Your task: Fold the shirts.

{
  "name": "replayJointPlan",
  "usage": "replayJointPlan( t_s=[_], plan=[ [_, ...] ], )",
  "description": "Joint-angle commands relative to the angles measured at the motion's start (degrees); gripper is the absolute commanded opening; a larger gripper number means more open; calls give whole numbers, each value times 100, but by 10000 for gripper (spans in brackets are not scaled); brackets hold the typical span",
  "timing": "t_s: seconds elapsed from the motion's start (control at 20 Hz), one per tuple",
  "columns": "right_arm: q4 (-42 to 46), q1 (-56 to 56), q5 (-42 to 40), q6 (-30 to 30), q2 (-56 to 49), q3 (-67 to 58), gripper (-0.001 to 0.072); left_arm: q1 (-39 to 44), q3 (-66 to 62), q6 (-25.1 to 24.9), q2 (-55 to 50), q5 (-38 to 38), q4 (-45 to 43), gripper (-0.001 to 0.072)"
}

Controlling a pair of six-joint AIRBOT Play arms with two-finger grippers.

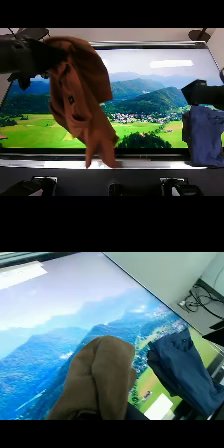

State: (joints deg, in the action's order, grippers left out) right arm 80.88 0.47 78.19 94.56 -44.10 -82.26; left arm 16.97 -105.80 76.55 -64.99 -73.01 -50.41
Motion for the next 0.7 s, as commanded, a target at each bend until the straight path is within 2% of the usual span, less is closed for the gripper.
replayJointPlan(
  t_s=[0.0, 0.15, 0.35, 0.4, 0.45, 0.5, 0.65],
  plan=[
    [90, 2, 479, 181, 345, -4, 681, 605, 170, -11, -352, 61, -13, 28],
    [166, 2, 645, 229, 315, -2, 681, 1108, 629, -11, -1084, 61, -4, 29],
    [560, 2, 492, 232, 105, -2, 681, 2133, 1137, -11, -2601, 267, 133, 29],
    [614, 2, 483, 234, 2, -2, 681, 2341, 1134, 0, -2981, 289, 210, 70],
    [691, 2, 483, 232, -136, -2, 681, 2479, 1128, 157, -3298, 269, 402, 411],
    [737, 2, 485, 229, -289, -2, 682, 2503, 1097, 407, -3501, 162, 568, 717],
    [741, 2, 487, 227, -826, -2, 682, 1947, 935, 448, -3449, -229, 592, 707]
  ],
)
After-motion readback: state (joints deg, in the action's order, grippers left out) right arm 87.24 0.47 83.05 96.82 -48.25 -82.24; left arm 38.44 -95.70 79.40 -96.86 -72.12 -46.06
